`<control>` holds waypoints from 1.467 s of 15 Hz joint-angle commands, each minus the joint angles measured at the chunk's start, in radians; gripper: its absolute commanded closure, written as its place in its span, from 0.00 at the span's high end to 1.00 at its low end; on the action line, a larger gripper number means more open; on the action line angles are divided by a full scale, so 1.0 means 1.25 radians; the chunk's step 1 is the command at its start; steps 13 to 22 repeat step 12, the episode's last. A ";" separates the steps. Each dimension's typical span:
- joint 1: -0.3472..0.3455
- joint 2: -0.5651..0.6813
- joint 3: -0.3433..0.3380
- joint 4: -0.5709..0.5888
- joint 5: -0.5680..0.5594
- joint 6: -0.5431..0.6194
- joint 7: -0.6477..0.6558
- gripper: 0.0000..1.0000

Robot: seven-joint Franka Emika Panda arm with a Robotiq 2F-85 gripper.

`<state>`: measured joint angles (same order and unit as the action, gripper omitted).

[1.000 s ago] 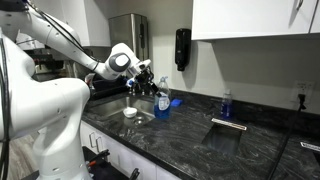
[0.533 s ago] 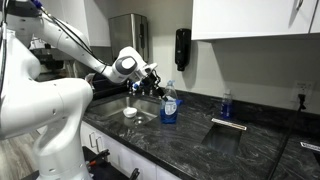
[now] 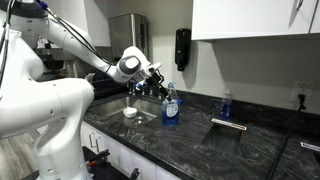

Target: Pick the soap bottle and put it on the right of the counter

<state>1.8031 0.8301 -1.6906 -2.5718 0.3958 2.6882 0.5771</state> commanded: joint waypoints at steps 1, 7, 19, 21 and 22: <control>-0.030 0.001 0.003 0.017 -0.005 -0.002 -0.004 0.84; 0.000 -0.081 -0.039 0.018 0.006 -0.003 -0.071 1.00; 0.079 -0.163 -0.153 0.027 0.016 -0.049 -0.178 1.00; 0.079 -0.163 -0.153 0.027 0.016 -0.049 -0.178 1.00; 0.079 -0.163 -0.153 0.027 0.016 -0.049 -0.178 1.00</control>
